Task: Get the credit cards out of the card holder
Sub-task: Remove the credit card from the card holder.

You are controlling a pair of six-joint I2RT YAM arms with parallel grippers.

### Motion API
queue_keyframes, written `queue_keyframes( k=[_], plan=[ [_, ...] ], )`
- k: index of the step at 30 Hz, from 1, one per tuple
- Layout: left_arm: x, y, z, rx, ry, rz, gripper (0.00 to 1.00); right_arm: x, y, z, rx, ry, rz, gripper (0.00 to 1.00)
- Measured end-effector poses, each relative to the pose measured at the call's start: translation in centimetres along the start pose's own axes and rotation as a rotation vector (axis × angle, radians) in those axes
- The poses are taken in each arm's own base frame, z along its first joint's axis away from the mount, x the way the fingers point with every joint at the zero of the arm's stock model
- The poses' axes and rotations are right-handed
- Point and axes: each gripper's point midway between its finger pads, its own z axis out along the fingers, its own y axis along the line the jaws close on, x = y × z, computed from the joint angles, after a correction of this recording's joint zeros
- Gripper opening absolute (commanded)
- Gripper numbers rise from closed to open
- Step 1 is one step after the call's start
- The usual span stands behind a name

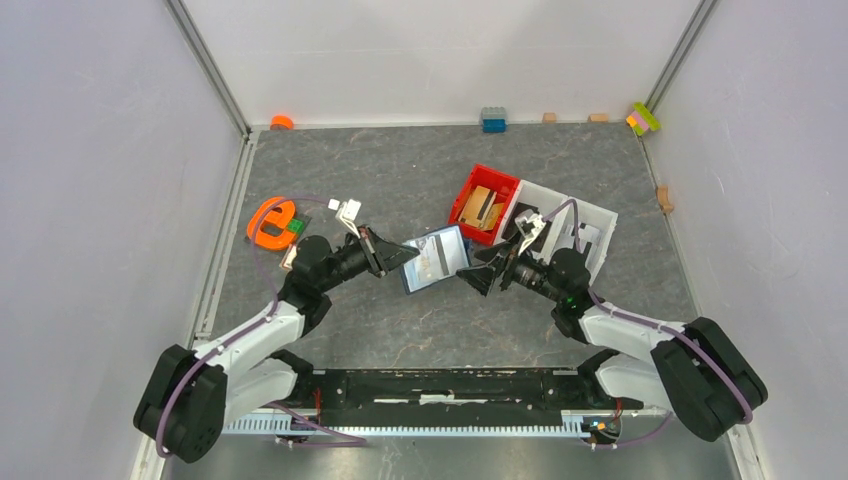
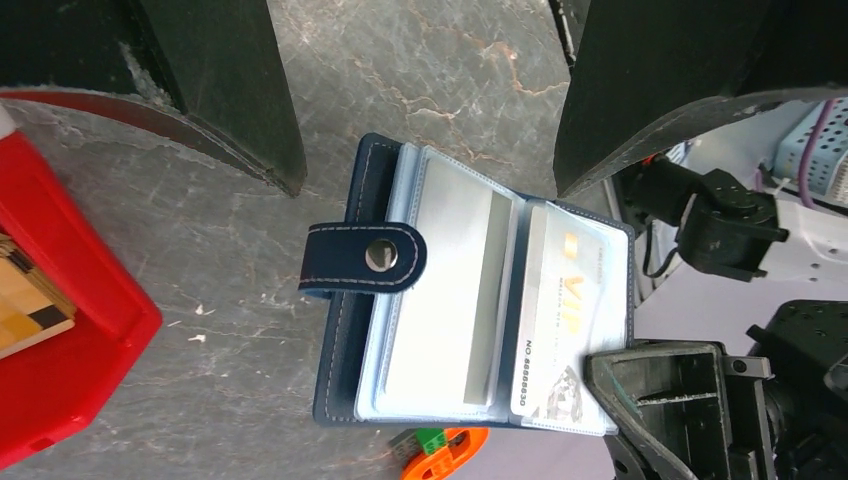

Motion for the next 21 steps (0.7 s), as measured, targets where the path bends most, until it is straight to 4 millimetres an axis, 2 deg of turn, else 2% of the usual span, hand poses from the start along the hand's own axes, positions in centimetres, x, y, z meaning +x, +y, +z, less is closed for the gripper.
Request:
queue_keyframes(
  k=[9,12,15,19,21],
  plan=[
    [-0.8,-1.8,-0.2,0.079,-0.036,0.007,0.02,-0.4,0.6,0.2,-0.034,-0.016,0.025,0.98],
    [-0.9,-2.6,-0.3,0.116,-0.036,0.01,0.02,-0.8,1.0,0.1,-0.054,-0.033,0.034,0.92],
    [-1.0,-3.1,-0.2,0.146,-0.033,0.01,0.02,-1.2,1.7,-0.1,-0.091,-0.058,0.043,0.8],
    [-0.7,-3.3,0.0,0.168,-0.017,-0.007,0.02,-1.4,2.6,-0.6,-0.139,-0.081,0.047,0.57],
    [-0.6,-3.3,0.0,0.172,-0.011,-0.01,0.02,-1.7,3.0,-0.7,-0.155,-0.094,0.048,0.41]
  ],
)
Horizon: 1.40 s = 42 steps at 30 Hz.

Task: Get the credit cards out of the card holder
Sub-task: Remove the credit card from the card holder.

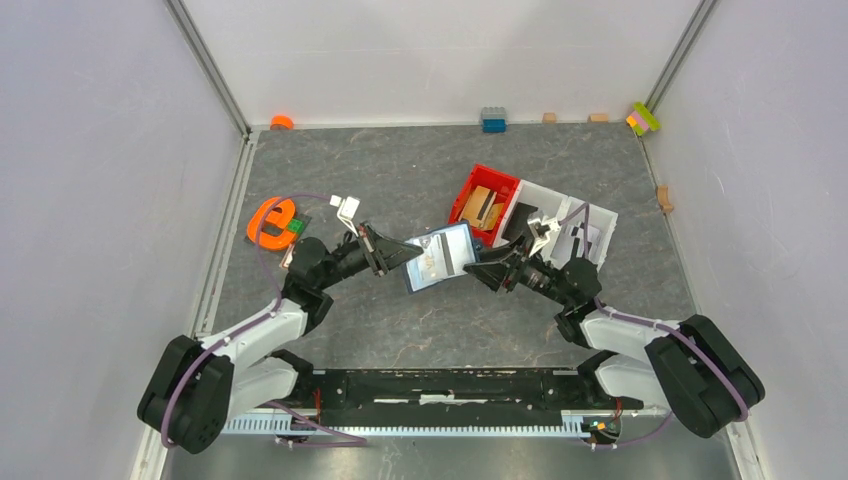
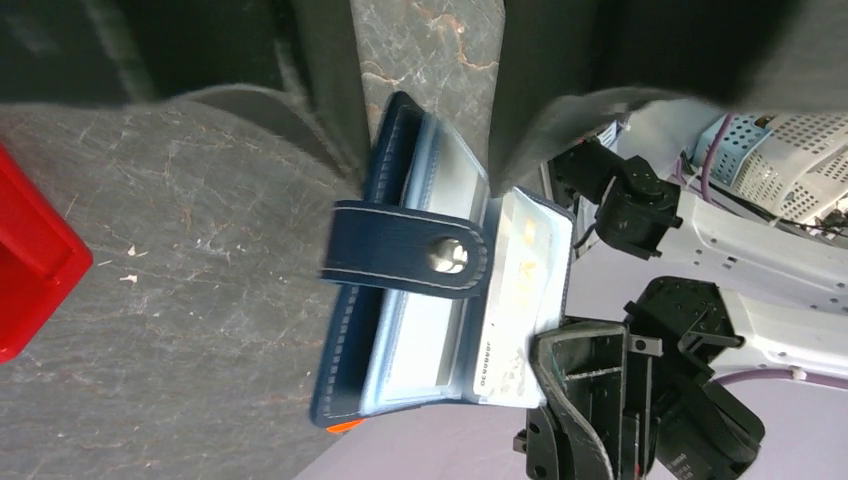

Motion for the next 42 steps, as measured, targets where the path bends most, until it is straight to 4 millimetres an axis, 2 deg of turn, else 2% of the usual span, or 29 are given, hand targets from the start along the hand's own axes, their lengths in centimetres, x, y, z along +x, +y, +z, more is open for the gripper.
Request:
queue_keyframes(
  k=[4,8,11,12,13,17,22,24,28,33,38,42],
  plan=[
    [0.0,0.2,0.0,-0.005,0.0,-0.003,0.02,-0.5,0.3,-0.1,-0.016,-0.022,-0.003,0.15],
    [0.2,1.1,-0.1,-0.054,0.002,-0.022,0.08,-0.6,0.9,-0.1,-0.039,-0.022,0.008,0.01],
    [0.2,2.0,-0.4,-0.109,-0.009,-0.019,0.36,-0.4,0.8,-0.1,-0.04,-0.014,0.023,0.0],
    [0.2,2.6,-0.5,-0.147,-0.012,-0.02,0.43,-0.3,0.8,-0.1,-0.038,-0.012,0.028,0.0],
    [0.0,3.3,-0.6,-0.198,-0.02,-0.02,0.47,-0.3,0.7,-0.1,-0.034,-0.011,0.03,0.0],
    [-0.8,6.6,-1.5,-0.408,-0.047,-0.023,0.54,-0.4,0.1,-0.2,-0.014,-0.014,0.036,0.0],
    [-0.7,8.5,-2.7,-0.531,-0.054,-0.019,0.54,-0.2,-0.6,-0.3,0.013,-0.007,0.051,0.0],
    [-0.6,8.4,-3.0,-0.537,-0.051,-0.012,0.52,0.1,-0.9,-0.3,0.03,0.0,0.062,0.0],
    [-1.4,7.0,-2.8,-0.486,-0.07,0.019,0.5,0.6,-1.7,-0.5,0.063,0.015,0.083,0.0],
    [-1.3,3.8,-1.6,-0.312,-0.063,0.07,0.52,1.1,-2.4,-0.5,0.086,0.031,0.102,0.0],
    [0.8,1.5,-0.2,-0.165,0.012,0.092,0.44,1.5,-2.4,-0.5,0.08,0.041,0.131,0.0],
    [2.8,2.0,1.2,-0.153,0.105,0.069,0.44,1.3,-1.7,-0.3,0.045,0.034,0.16,0.0]
  ],
)
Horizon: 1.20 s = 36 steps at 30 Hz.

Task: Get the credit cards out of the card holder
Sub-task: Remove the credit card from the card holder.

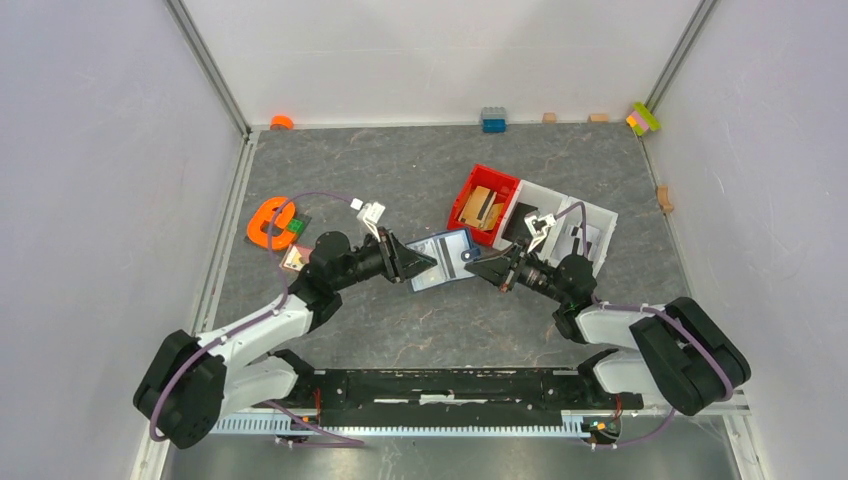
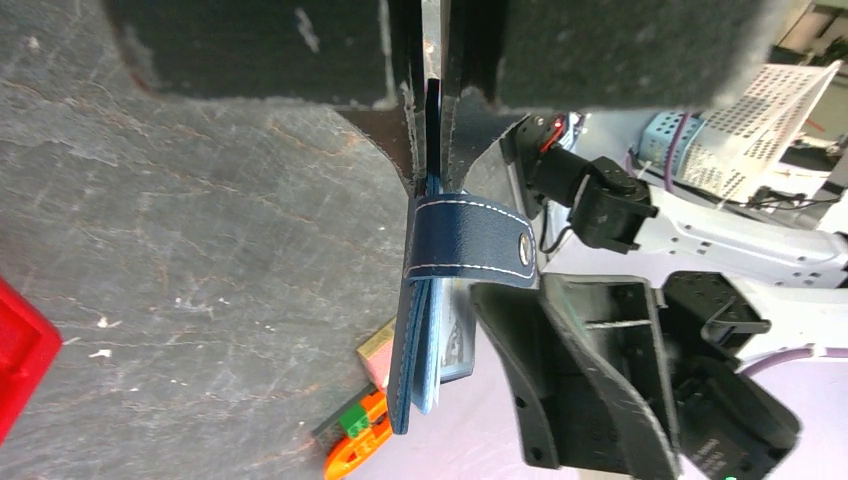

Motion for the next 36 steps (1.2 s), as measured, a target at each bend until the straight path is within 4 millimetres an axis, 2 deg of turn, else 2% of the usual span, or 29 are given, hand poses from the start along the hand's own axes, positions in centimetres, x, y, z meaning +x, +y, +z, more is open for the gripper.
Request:
queue_keyframes(
  k=[3,11,19,26,29,34,35,36],
  plan=[
    [0.6,0.2,0.2,-0.003,0.027,0.001,0.45,-0.2,0.7,0.1,-0.034,-0.005,0.017,0.0],
    [0.5,-0.2,0.4,0.021,0.033,0.01,0.48,-0.7,2.3,0.2,-0.112,-0.019,0.064,0.0],
    [0.9,-0.5,0.9,0.069,0.055,0.01,0.5,-0.1,2.6,0.2,-0.133,0.009,0.16,0.0],
    [1.3,-0.7,1.6,0.101,0.081,-0.026,0.54,0.4,3.2,0.3,-0.151,0.027,0.167,0.0],
    [1.4,-0.8,1.8,0.12,0.088,-0.041,0.46,0.4,3.2,0.3,-0.154,0.027,0.16,0.0],
    [1.1,-0.7,1.9,0.128,0.082,-0.072,0.16,0.1,3.5,0.4,-0.166,0.016,0.14,0.01],
    [0.9,-0.6,1.9,0.13,0.075,-0.071,0.12,0.0,3.6,0.4,-0.169,0.012,0.134,0.09],
    [0.7,-0.6,1.9,0.131,0.068,-0.071,0.08,-0.2,3.7,0.4,-0.172,0.007,0.125,0.21]
  ],
)
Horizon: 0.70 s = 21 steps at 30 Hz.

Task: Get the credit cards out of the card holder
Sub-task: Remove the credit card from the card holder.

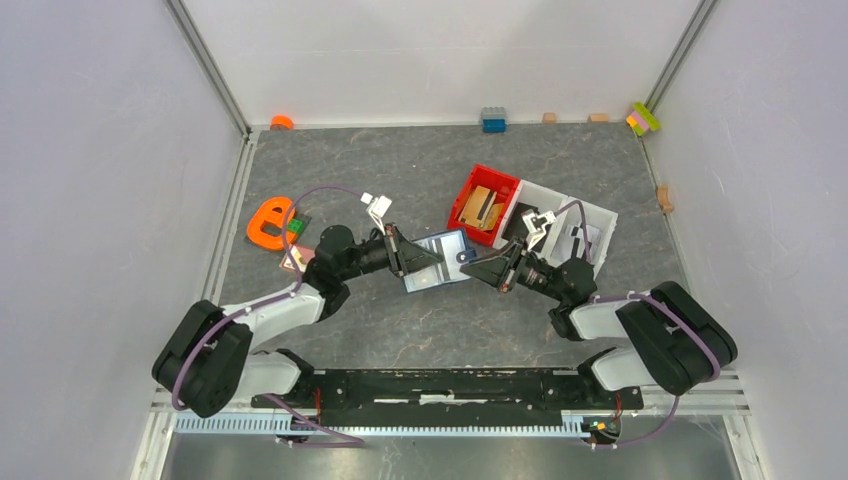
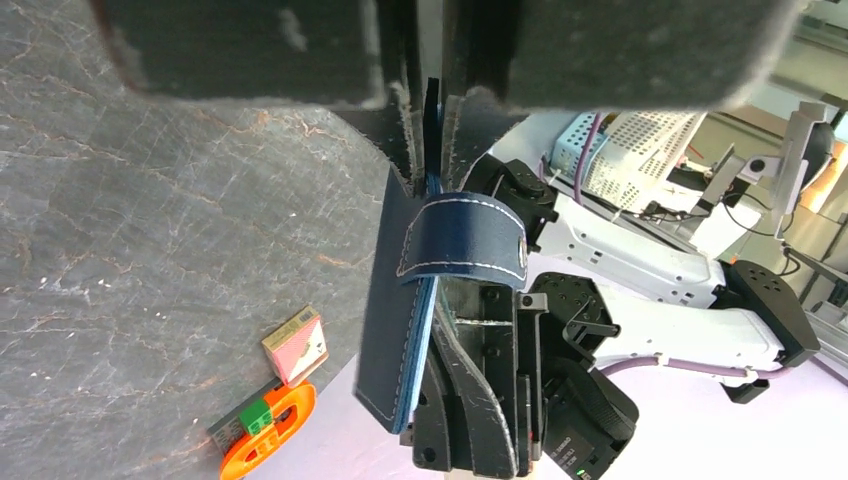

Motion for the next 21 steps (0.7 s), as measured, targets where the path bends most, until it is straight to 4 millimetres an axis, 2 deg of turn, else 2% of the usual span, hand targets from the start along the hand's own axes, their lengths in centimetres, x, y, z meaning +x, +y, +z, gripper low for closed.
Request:
queue_keyframes(
  k=[2,4,8,11,16,21],
  plan=[
    [-0.2,-0.3,-0.1,0.009,-0.01,0.004,0.03,-0.1,0.0,0.0,0.001,-0.005,-0.011,0.4],
    [-0.4,-0.7,-0.3,0.019,-0.017,0.013,0.02,-0.1,0.0,0.0,0.0,-0.003,-0.027,0.48],
    [-0.4,-1.1,-0.4,0.032,-0.019,0.021,0.02,-0.2,0.4,0.1,-0.01,-0.001,-0.072,0.56],
    [-0.4,-1.2,-0.4,0.034,-0.016,0.021,0.02,-0.3,0.5,0.2,-0.014,-0.002,-0.095,0.56],
    [0.1,-1.3,-0.2,0.043,-0.001,0.019,0.02,-0.2,0.3,0.3,-0.006,0.005,-0.104,0.5],
    [1.0,-1.2,0.3,0.061,0.034,0.003,0.02,-0.1,0.1,0.2,0.001,0.008,-0.106,0.15]
  ],
)
